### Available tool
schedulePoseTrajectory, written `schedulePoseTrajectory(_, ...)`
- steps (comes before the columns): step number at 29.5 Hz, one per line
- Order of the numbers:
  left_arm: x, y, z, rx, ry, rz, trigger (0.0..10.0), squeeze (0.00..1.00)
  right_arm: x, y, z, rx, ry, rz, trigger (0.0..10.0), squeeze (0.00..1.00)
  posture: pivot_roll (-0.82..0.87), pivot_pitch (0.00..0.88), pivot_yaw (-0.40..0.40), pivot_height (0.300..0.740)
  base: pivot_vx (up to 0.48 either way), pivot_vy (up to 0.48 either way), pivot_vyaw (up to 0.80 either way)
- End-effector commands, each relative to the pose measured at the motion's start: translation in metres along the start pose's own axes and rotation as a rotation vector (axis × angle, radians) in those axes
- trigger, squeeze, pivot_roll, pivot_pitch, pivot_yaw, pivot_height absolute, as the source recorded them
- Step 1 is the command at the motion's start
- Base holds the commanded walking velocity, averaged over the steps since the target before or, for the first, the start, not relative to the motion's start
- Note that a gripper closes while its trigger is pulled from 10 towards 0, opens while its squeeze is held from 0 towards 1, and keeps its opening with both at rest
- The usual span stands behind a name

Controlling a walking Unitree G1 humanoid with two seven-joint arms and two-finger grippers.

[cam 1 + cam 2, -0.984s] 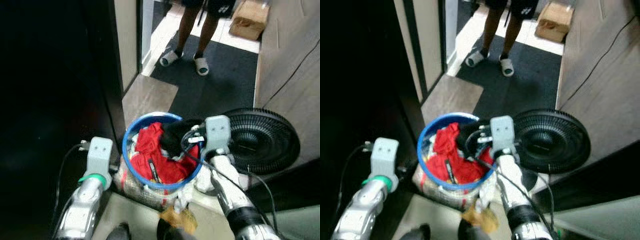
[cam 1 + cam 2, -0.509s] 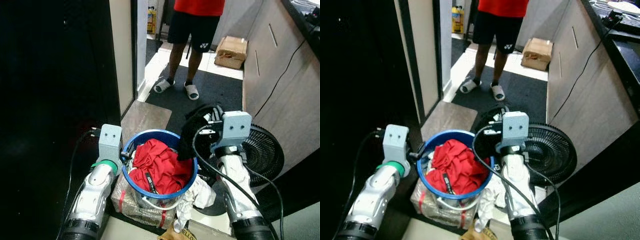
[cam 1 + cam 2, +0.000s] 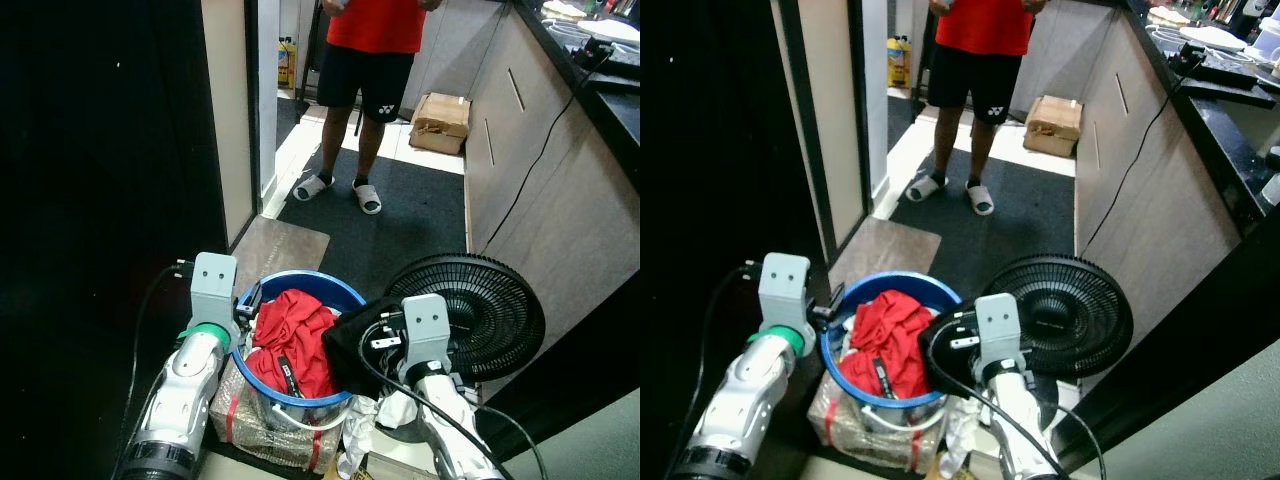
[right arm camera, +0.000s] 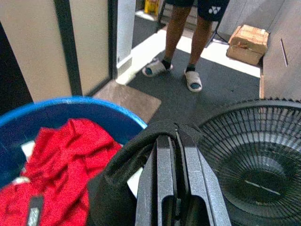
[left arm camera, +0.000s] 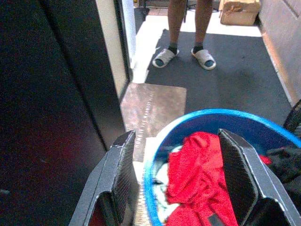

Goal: Clothes washing

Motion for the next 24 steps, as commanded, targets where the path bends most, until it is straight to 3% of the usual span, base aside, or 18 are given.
schedulePoseTrajectory(1,0.002,0.000,0.002,-0.015,0.003,0.010,10.0,0.00,0.001,0.001,0.001,-0.025,0.005,0.013,10.0,0.00,0.11,0.000,0.044,0.740,0.000,0.000,0.00)
schedulePoseTrajectory(11,0.020,0.007,0.016,-0.063,0.037,0.035,10.0,0.00,-0.002,-0.004,0.003,-0.054,0.007,0.030,10.0,0.00,0.08,0.000,0.100,0.740,0.000,0.000,0.00)
schedulePoseTrajectory(24,0.022,0.014,0.018,-0.080,0.046,0.015,10.0,0.00,0.000,-0.002,0.003,-0.063,0.021,0.032,10.0,0.00,0.08,0.000,0.074,0.740,0.000,0.000,0.00)
Point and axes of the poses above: a point about 5 cm out from each wrist's last joint towards the gripper, its own z axis pointing out of the wrist towards the gripper, its own x axis along the axis of the wrist's last joint, y = z × x, the point moved 3 cm from there along z, pointing out of the wrist towards the gripper, and after that the axes turned 6 degrees about -z, right-handed, at the moved point
